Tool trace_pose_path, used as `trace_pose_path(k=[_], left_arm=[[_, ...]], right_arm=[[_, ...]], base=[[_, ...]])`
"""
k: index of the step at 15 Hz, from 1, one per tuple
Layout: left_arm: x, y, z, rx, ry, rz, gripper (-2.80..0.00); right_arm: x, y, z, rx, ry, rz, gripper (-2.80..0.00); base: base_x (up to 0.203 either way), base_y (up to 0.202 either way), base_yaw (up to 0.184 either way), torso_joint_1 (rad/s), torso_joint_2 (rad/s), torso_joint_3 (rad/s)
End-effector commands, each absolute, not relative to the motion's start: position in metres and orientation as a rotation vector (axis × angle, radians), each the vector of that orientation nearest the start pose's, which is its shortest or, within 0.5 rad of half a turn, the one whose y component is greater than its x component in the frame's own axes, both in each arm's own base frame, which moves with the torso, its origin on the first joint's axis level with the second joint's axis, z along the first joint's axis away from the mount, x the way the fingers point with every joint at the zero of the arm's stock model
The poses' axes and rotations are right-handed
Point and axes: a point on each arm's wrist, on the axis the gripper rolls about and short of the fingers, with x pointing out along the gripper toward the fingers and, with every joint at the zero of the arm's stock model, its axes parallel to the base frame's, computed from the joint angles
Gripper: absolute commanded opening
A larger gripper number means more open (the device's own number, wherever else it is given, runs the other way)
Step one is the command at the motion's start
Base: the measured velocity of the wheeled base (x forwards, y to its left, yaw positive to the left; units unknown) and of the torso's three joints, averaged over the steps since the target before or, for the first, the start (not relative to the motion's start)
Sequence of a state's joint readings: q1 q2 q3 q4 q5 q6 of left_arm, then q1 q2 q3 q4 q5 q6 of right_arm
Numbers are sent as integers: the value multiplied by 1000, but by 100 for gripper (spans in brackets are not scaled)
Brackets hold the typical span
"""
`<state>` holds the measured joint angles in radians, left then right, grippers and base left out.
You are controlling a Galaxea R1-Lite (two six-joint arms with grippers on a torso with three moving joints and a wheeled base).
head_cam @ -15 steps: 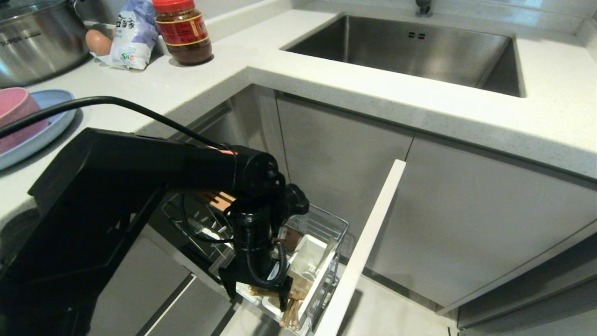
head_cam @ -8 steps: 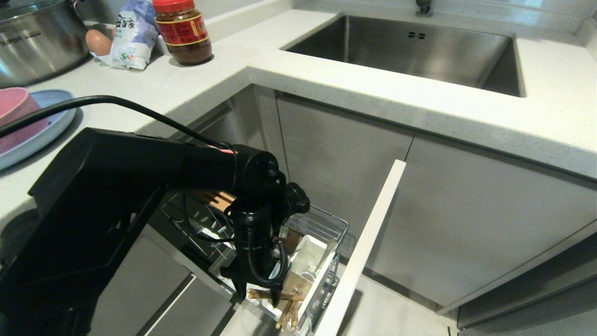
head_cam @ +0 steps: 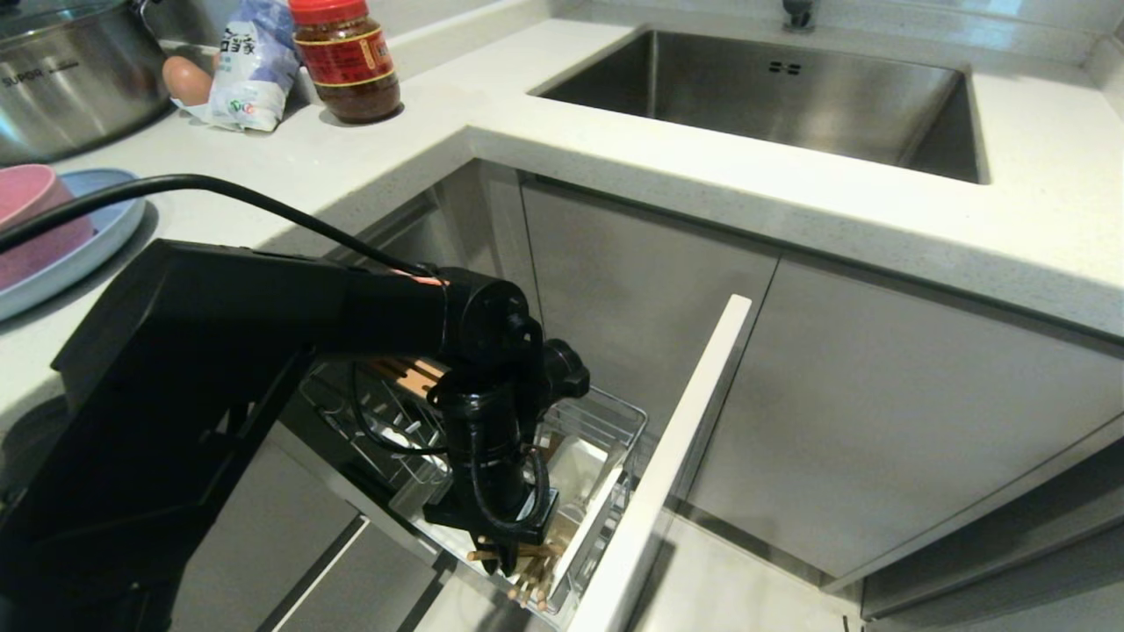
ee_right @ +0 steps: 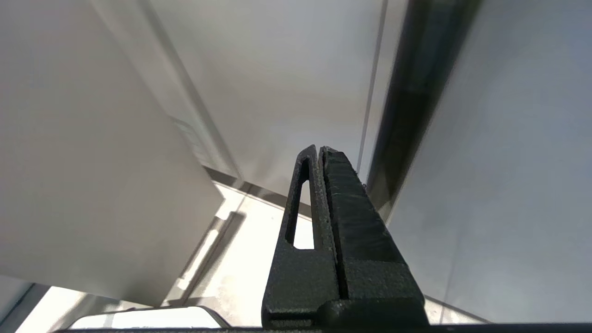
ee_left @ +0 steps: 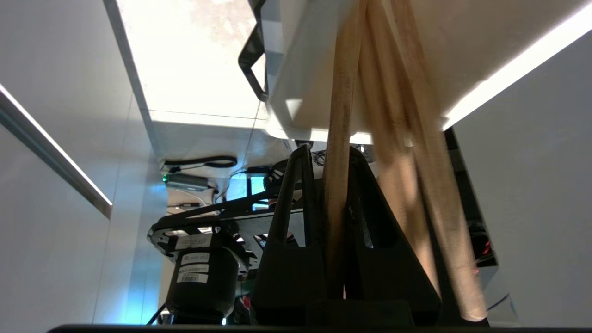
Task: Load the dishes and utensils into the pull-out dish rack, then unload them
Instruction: Take the chopsticks out of the cupboard
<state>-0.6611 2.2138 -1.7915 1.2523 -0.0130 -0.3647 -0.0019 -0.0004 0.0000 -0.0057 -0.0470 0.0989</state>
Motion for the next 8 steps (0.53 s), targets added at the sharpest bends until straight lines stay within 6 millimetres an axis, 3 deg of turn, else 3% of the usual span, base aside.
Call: trace_pose_path(k=[1,5,8], left_arm=[[282,-221,137,267,1654,-203,-280],[271,-215,155,279,1660,-205,-280],[250,-204,190,273,1620,-232,-280]], right_arm=[[-23,-1,76,100,-13,-47,-280],[-23,-1,76,100,-13,-49,-280],[-23,-1,76,100,-13,-48,-280]], base=[[0,0,0,0,0,0],[0,0,0,0,0,0],[0,0,0,0,0,0]])
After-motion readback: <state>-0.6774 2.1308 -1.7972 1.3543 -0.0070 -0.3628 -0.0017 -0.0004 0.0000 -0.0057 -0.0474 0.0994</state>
